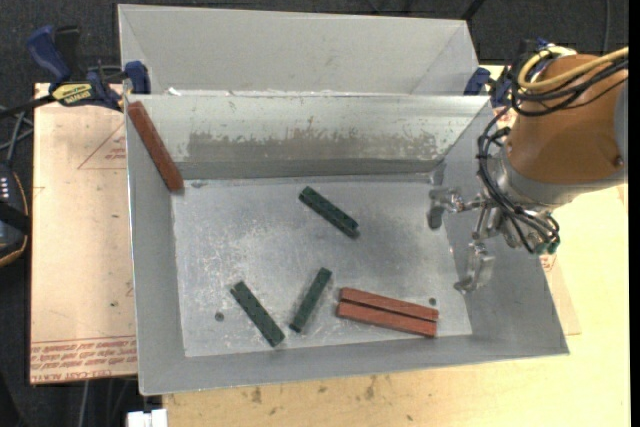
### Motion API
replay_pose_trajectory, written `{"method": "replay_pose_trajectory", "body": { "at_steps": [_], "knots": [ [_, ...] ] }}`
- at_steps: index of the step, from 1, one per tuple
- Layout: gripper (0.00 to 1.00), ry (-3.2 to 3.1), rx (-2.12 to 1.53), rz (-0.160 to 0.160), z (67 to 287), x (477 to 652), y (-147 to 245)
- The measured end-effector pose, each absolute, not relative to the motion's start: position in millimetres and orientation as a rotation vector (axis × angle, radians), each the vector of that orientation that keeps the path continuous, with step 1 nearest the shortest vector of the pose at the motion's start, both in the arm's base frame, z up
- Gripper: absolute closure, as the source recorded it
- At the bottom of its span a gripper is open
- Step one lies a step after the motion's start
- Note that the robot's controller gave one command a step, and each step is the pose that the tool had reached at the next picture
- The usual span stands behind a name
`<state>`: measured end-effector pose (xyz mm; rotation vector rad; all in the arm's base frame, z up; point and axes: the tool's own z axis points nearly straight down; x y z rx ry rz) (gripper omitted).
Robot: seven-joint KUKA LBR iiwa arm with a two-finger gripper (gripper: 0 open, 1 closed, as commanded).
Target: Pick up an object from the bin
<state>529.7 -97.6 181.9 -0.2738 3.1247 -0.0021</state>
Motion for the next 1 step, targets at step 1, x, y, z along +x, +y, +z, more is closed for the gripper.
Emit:
{"method": "replay_pose_trajectory", "body": {
  "at_steps": [1],
  "knots": [
    [0.0,3.099,-0.49,0.001,160.5,546.3,-57.9]
  ]
}}
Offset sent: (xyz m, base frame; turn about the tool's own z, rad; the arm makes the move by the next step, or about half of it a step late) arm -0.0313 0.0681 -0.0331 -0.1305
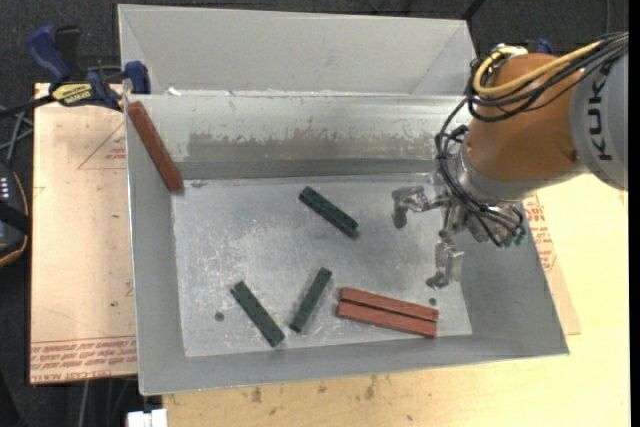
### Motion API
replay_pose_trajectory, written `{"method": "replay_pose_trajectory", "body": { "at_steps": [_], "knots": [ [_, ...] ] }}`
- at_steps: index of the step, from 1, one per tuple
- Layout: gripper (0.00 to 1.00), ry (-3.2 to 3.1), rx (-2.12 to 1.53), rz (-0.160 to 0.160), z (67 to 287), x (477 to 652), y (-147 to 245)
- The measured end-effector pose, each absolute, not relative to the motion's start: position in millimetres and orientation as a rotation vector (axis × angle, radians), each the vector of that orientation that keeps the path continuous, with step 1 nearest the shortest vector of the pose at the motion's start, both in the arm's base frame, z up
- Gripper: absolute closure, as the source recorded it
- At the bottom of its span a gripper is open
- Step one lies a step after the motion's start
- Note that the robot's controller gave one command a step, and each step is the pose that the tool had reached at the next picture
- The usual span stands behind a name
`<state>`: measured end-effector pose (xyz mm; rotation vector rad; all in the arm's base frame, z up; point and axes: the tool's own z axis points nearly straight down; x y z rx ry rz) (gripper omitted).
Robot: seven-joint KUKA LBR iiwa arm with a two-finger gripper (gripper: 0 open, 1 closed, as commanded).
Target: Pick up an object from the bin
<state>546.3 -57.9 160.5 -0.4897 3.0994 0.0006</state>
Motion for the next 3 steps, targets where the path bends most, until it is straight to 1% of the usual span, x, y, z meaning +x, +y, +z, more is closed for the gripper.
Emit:
{"method": "replay_pose_trajectory", "body": {
  "at_steps": [1,2,3],
  "knots": [
    [0.0,3.104,-0.481,0.002,150.7,506.6,-34.5],
    [0.0,3.052,-0.743,0.001,69.8,503.4,-26.3],
    [1.0,3.11,-0.369,-0.002,73.1,488.4,-16.7]
  ]
}}
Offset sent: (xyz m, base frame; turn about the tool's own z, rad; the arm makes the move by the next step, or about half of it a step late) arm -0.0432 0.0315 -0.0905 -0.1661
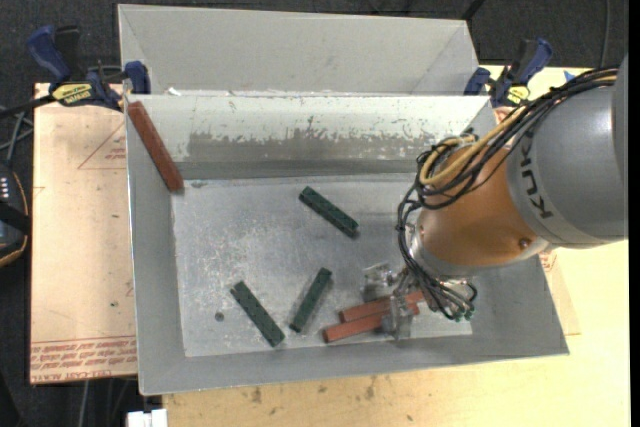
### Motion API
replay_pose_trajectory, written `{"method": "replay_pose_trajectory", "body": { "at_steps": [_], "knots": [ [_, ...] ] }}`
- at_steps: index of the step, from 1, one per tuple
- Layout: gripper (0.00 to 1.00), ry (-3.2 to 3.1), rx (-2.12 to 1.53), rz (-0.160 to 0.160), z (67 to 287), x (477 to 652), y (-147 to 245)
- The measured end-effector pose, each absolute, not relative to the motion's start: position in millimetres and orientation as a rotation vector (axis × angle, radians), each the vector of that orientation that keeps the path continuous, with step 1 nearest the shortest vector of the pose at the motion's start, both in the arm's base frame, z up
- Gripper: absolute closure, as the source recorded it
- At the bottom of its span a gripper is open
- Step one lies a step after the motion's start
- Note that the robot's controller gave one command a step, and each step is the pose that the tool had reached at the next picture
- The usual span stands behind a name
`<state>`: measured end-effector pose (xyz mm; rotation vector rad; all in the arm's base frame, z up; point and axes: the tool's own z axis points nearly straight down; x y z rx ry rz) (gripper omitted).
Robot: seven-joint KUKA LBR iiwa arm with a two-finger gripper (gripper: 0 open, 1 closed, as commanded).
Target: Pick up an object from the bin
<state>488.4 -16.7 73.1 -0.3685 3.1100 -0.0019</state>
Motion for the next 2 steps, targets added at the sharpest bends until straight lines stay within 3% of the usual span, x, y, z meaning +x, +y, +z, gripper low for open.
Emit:
{"method": "replay_pose_trajectory", "body": {
  "at_steps": [2],
  "knots": [
    [1.0,3.113,-0.369,-0.001,76.0,487.8,-16.5]
  ]
}}
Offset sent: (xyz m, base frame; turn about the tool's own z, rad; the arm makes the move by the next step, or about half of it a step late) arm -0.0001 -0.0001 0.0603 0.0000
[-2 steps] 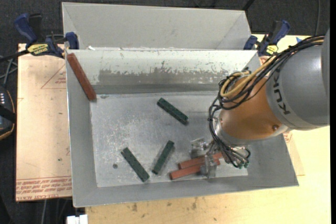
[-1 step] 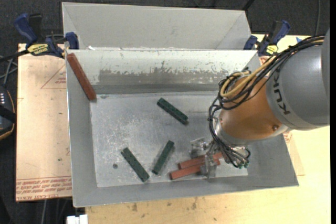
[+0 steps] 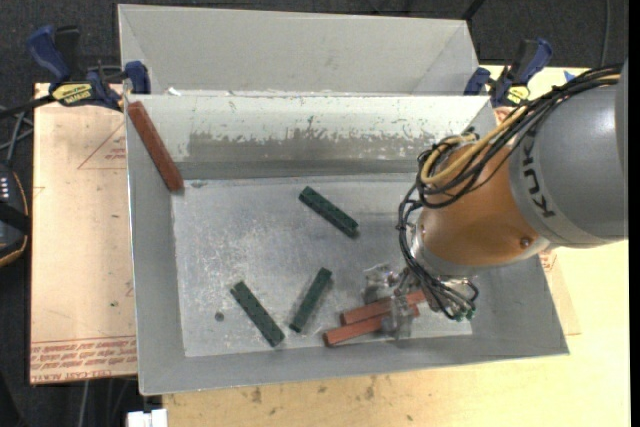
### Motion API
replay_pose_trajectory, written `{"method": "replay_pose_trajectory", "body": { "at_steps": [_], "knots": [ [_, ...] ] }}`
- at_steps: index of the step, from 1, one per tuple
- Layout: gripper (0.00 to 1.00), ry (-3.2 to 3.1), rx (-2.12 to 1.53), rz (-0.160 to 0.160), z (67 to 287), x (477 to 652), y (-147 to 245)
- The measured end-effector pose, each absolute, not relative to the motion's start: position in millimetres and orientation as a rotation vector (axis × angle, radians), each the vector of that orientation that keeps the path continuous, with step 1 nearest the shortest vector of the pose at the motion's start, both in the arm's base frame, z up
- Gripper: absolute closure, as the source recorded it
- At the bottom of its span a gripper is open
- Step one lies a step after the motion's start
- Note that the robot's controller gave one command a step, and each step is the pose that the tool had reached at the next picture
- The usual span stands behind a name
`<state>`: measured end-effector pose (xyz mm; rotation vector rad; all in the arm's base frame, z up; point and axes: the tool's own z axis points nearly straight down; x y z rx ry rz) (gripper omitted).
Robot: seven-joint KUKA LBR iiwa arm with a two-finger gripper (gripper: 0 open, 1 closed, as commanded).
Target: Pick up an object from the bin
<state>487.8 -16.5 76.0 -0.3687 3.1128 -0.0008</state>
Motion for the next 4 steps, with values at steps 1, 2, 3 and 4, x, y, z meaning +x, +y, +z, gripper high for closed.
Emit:
{"method": "replay_pose_trajectory", "body": {
  "at_steps": [1,2,3,4],
  "knots": [
    [1.0,3.121,-0.371,0.002,92.5,485.5,-15.9],
    [1.0,3.121,-0.372,0.002,110.8,485.8,-15.7],
    [1.0,3.118,-0.372,0.001,126.6,486.7,-15.6],
    [1.0,3.115,-0.372,0.001,134.8,487.2,-15.5]
  ]
}}
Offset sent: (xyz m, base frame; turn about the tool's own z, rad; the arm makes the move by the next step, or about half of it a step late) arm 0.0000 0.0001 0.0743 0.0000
